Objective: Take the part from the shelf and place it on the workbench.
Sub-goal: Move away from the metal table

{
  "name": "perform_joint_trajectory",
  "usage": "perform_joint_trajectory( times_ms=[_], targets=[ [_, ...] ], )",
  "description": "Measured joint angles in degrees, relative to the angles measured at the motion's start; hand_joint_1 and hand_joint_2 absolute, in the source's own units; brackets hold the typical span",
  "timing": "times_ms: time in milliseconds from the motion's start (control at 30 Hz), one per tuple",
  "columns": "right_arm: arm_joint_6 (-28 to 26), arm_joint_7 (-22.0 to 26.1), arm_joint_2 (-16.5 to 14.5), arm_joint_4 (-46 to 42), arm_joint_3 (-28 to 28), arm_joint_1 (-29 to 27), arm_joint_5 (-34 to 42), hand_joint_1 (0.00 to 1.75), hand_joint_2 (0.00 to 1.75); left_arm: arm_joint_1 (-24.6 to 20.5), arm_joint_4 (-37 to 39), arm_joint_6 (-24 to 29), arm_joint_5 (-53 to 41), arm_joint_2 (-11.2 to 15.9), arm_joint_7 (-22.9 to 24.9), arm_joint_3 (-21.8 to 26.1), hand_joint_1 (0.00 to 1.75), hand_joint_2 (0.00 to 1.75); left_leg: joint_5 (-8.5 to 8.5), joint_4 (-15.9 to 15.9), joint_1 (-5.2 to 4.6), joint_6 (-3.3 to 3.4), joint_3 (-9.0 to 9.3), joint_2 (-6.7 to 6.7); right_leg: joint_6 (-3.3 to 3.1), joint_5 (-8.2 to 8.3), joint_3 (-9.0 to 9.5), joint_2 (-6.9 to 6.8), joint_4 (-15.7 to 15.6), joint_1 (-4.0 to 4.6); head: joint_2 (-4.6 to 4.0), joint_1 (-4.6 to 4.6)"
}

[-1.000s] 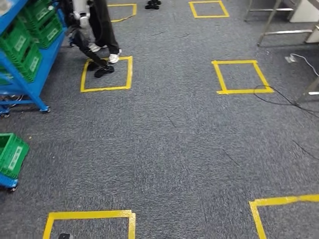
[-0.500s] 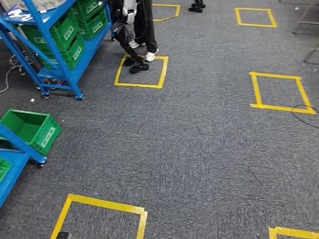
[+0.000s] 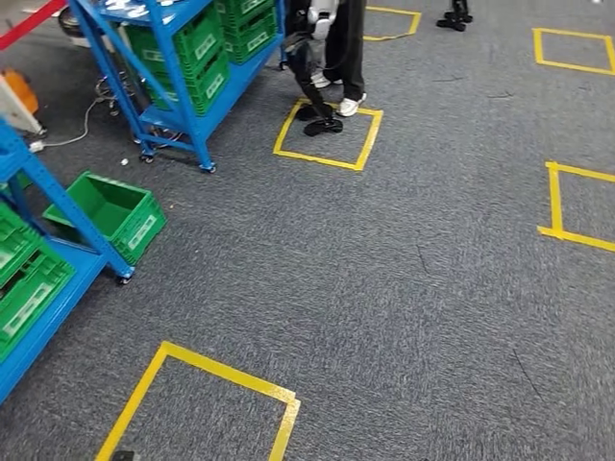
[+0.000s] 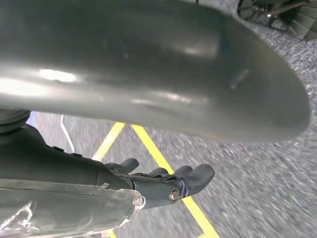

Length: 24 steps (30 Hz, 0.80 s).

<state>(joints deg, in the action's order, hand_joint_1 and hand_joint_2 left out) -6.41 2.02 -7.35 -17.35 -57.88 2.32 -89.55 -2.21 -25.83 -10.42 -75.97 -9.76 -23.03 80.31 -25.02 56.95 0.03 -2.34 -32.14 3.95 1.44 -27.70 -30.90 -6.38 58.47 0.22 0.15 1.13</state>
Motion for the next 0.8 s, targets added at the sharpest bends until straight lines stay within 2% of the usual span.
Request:
perform_joint_trajectory(
  times_ms=[67,100,133,167,200,233,267,300,333,367,400,433,467,500,533,567,600,667,700,733,767,800],
  targets=[
    [0.07,0.06,0.01,0.02,0.37,0.2,-0.16,0.0,0.0,0.06,-0.01,0.0,-0.07,0.0,-0.1,0.14,0.0,0.0,0.07,-0.43,-0.04,0.78,-0.17,-1.16,0.66,-0.09,0.3,-0.86,-0.18,-0.07,0.0,0.2],
    [0.11,0.08,0.01,0.03,0.59,0.32,-0.2,0.0,0.0,0.13,-0.01,0.07,-0.08,0.01,-0.14,0.22,0.0,0.0,0.19,-0.56,0.05,1.12,-0.17,-1.7,1.05,-0.45,0.25,-0.14,0.12,-0.16,0.0,0.27],
    [0.17,0.07,0.01,0.06,0.95,0.37,-0.25,0.0,0.0,0.12,0.0,0.18,-0.08,0.07,-0.17,0.29,0.0,0.0,0.35,-0.7,0.18,1.46,-0.18,-2.29,1.4,-1.31,-0.24,1.27,1.39,-0.27,0.0,0.4],
    [0.25,-0.02,0.01,0.14,1.48,0.27,-0.32,0.0,0.0,-0.02,0.02,0.34,-0.09,0.15,-0.21,0.32,0.0,0.0,0.5,-0.81,0.32,1.75,-0.15,-2.92,1.68,-2.8,-1.36,3.02,3.97,-0.39,0.0,0.53],
    [0.36,-0.18,0.01,0.24,2.19,0.05,-0.37,0.0,0.0,-0.21,0.08,0.54,-0.11,0.25,-0.25,0.35,0.0,0.0,0.56,-0.81,0.35,1.92,-0.2,-3.62,1.82,-4.7,-2.97,4.68,7.81,-0.4,0.0,0.68],
    [0.49,-0.41,0.02,0.37,2.97,-0.24,-0.41,0.0,0.0,-0.42,0.2,0.77,-0.13,0.38,-0.27,0.38,0.0,0.0,0.6,-0.81,0.34,2.04,-0.24,-4.42,1.85,-6.49,-4.91,5.57,11.98,-0.43,0.0,0.75],
    [0.62,-0.67,0.03,0.48,3.72,-0.55,-0.43,0.0,0.0,-0.56,0.37,1.02,-0.16,0.48,-0.28,0.4,0.0,0.0,0.62,-0.8,0.33,2.09,-0.23,-5.27,1.84,-7.61,-6.58,5.93,15.27,-0.43,0.0,0.76],
    [0.74,-0.91,0.07,0.55,4.43,-0.79,-0.44,0.0,0.0,-0.6,0.61,1.29,-0.19,0.6,-0.29,0.43,0.0,0.0,0.62,-0.79,0.33,2.09,-0.2,-6.15,1.8,-7.57,-7.48,6.1,16.67,-0.43,0.0,0.79],
    [0.81,-1.09,0.11,0.59,5.04,-0.94,-0.44,0.0,0.0,-0.59,0.91,1.57,-0.21,0.69,-0.29,0.47,0.0,0.0,0.64,-0.79,0.36,2.05,-0.15,-7.0,1.72,-6.34,-7.33,6.24,15.74,-0.47,0.0,0.79],
    [0.87,-1.21,0.18,0.61,5.62,-1.02,-0.45,0.0,0.0,-0.59,1.22,1.85,-0.22,0.77,-0.29,0.5,0.0,0.0,0.65,-0.77,0.4,1.99,-0.07,-7.86,1.64,-4.23,-6.13,6.64,12.68,-0.56,0.0,0.8],
    [0.91,-1.26,0.25,0.62,6.18,-1.06,-0.45,0.0,0.0,-0.61,1.55,2.1,-0.22,0.82,-0.29,0.53,0.0,0.0,0.67,-0.76,0.47,1.84,-0.03,-8.7,1.59,-1.96,-4.37,7.77,8.52,-0.74,0.0,0.83],
    [0.93,-1.27,0.31,0.67,6.73,-1.1,-0.46,0.0,0.0,-0.7,1.83,2.31,-0.22,0.9,-0.29,0.55,0.0,0.0,0.66,-0.61,0.44,1.6,-0.1,-9.47,1.53,-0.41,-2.65,9.37,4.57,-1.02,0.0,0.84],
    [0.95,-1.28,0.38,0.74,7.36,-1.14,-0.46,0.0,0.0,-0.8,2.1,2.46,-0.23,0.97,-0.29,0.55,0.0,0.0,0.72,-0.54,0.46,1.27,-0.26,-10.18,1.48,0.46,-1.41,10.73,1.83,-1.21,0.0,0.82],
    [0.95,-1.33,0.43,0.8,8.07,-1.18,-0.47,0.0,0.0,-0.85,2.35,2.58,-0.24,1.08,-0.29,0.55,0.0,0.0,0.84,-0.5,0.52,0.87,-0.52,-10.85,1.35,0.61,-0.83,11.66,0.51,-1.29,0.0,0.83],
    [0.95,-1.46,0.5,0.87,8.9,-1.24,-0.49,0.0,0.0,-0.81,2.6,2.67,-0.26,1.18,-0.3,0.57,0.0,0.0,1.04,-0.54,0.62,0.42,-0.8,-11.53,1.11,0.46,-0.69,11.68,0.24,-1.23,0.0,0.81],
    [0.94,-1.66,0.57,0.91,9.83,-1.29,-0.5,0.0,0.0,-0.71,2.84,2.75,-0.28,1.33,-0.31,0.61,0.0,0.0,1.24,-0.7,0.79,0.0,-1.01,-12.16,0.76,0.57,-0.69,10.97,0.25,-1.14,0.0,0.8],
    [0.93,-1.88,0.66,0.95,10.81,-1.34,-0.52,0.0,0.0,-0.59,3.08,2.81,-0.3,1.46,-0.38,0.65,0.0,0.0,1.2,-0.64,0.82,-0.34,-1.21,-11.82,0.36,0.72,-0.64,10.27,0.09,-1.12,0.0,0.8],
    [0.87,-2.21,0.89,1.03,12.7,-1.48,-0.54,0.0,0.0,-0.59,3.56,2.86,-0.32,1.67,-0.64,0.71,0.0,0.0,-0.81,2.15,0.63,-0.74,-2.67,-8.71,-0.43,1.03,-0.53,8.63,-0.4,-1.15,0.0,0.37],
    [0.85,-2.31,1.01,1.08,13.48,-1.59,-0.55,0.0,0.0,-0.73,3.79,2.86,-0.32,1.67,-0.81,0.7,0.0,0.0,-2.72,5.34,0.52,-0.83,-4.2,-6.68,-0.68,1.07,-0.51,7.75,-0.49,-1.03,0.0,0.14],
    [0.82,-2.39,1.11,1.15,14.2,-1.74,-0.55,0.0,0.0,-0.89,3.98,2.86,-0.32,1.71,-0.96,0.7,0.0,0.0,-4.79,9.36,0.49,-0.95,-6.09,-5.48,-0.86,1.05,-0.54,6.78,-0.53,-0.9,0.0,-0.07],
    [0.81,-2.46,1.19,1.21,14.73,-1.87,-0.54,0.0,0.0,-1.0,4.12,2.86,-0.33,1.74,-1.08,0.69,0.0,0.0,-6.26,12.93,0.51,-1.05,-7.75,-5.07,-0.94,1.01,-0.56,5.8,-0.53,-0.77,0.0,-0.1],
    [0.8,-2.51,1.26,1.28,15.28,-1.96,-0.51,0.0,0.0,-1.03,4.26,2.86,-0.32,1.79,-1.18,0.69,0.0,0.0,-6.76,15.1,0.51,-1.11,-8.67,-4.93,-0.98,0.97,-0.57,4.86,-0.52,-0.69,0.0,-0.1]
  ],
)
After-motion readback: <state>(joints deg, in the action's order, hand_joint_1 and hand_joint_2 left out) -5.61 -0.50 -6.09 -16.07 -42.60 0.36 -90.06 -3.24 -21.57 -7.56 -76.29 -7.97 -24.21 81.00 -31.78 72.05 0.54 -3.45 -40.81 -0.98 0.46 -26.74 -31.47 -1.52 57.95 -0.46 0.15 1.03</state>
